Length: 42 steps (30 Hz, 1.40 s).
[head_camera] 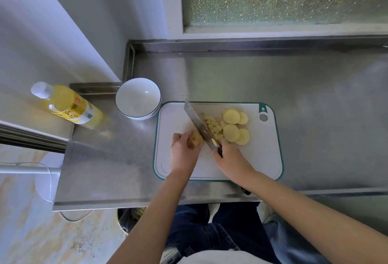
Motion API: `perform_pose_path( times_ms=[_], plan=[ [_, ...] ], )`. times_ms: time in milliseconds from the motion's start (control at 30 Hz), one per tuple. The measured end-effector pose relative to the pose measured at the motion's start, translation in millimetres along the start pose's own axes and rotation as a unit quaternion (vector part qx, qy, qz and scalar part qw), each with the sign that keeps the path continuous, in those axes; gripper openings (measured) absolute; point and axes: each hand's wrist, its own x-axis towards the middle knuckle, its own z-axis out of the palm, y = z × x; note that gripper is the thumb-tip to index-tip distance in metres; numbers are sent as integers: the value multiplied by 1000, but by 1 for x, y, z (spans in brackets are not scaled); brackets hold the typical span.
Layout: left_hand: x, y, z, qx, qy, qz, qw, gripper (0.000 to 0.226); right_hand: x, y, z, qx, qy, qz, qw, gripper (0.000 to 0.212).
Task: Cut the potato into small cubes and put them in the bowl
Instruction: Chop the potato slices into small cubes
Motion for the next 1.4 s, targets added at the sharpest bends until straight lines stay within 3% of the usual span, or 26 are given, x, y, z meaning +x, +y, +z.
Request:
perform_pose_path(
  times_ms=[100, 300, 733, 967, 1400],
  plan=[
    [1, -2, 0, -3, 23, 10, 1000, 33, 0, 1, -1, 0, -2, -3, 1000, 12],
    [7, -4, -2, -34, 47, -49, 997, 21, 0, -1, -2, -32, -5, -20, 999, 12],
    [7, -1, 1, -28, 48, -84, 995, 26, 1, -7, -15, -2, 11, -15, 1000, 15],
    [9, 2, -2, -23, 48, -114, 992, 26, -5, -14, -16, -48, -11, -15, 999, 37],
    [11, 5, -5, -28, 56, -133, 989, 21, 1, -34, -16, -114, -46, 7, 992, 12]
  ],
)
